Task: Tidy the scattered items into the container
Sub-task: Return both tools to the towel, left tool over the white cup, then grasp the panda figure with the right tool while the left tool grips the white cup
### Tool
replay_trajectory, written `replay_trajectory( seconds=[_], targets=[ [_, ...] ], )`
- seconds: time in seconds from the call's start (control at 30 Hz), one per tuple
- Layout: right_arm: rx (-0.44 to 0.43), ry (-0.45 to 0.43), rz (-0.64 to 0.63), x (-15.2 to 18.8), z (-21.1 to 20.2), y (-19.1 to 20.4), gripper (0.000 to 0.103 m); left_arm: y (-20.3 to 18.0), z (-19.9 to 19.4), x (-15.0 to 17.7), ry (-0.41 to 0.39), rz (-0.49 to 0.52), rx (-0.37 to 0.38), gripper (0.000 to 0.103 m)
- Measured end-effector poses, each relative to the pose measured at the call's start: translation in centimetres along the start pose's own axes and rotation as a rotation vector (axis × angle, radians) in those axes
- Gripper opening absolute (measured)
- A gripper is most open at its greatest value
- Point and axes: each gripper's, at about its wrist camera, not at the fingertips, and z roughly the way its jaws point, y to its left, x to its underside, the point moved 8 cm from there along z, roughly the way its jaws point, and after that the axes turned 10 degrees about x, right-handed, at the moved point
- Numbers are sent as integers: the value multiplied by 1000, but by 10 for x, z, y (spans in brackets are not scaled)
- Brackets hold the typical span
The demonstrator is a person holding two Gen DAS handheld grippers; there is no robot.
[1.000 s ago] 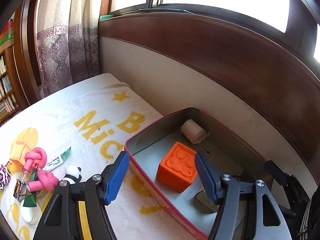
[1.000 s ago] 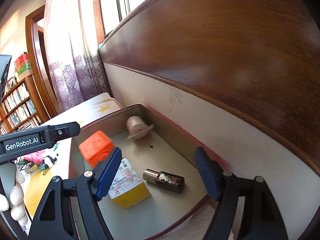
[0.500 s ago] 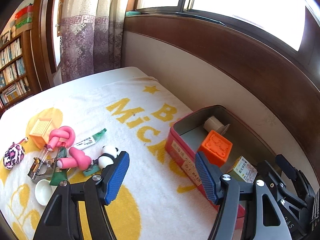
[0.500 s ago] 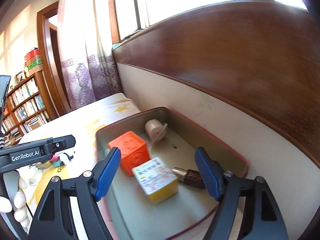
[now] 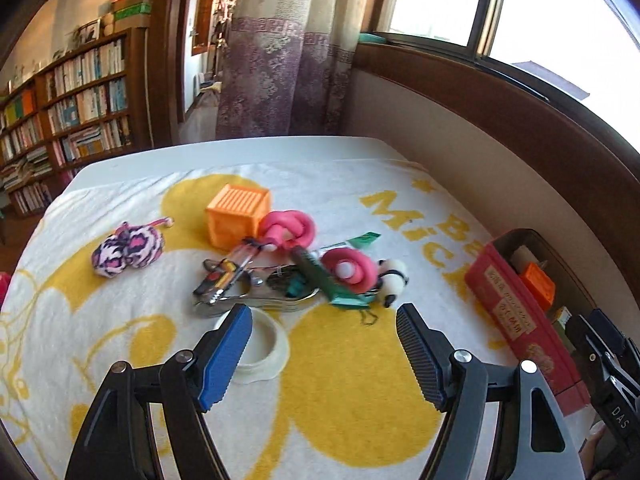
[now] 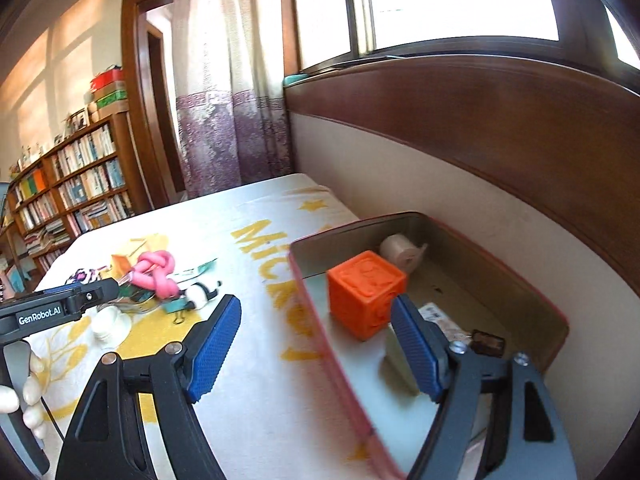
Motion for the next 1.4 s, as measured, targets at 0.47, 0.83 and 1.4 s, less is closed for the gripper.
replay_trajectory(
  seconds=[0.47, 0.83, 1.4],
  targets=[
    [-106, 97, -140, 36, 23, 68, 81, 49, 31, 23, 74, -66, -76, 76],
    [-135, 139, -128, 42, 34, 71, 81, 55, 60, 27, 112, -64, -84, 76],
    [-191, 227, -185, 28, 55, 99, 81, 50, 18, 21, 26, -56, -51, 61]
  ],
)
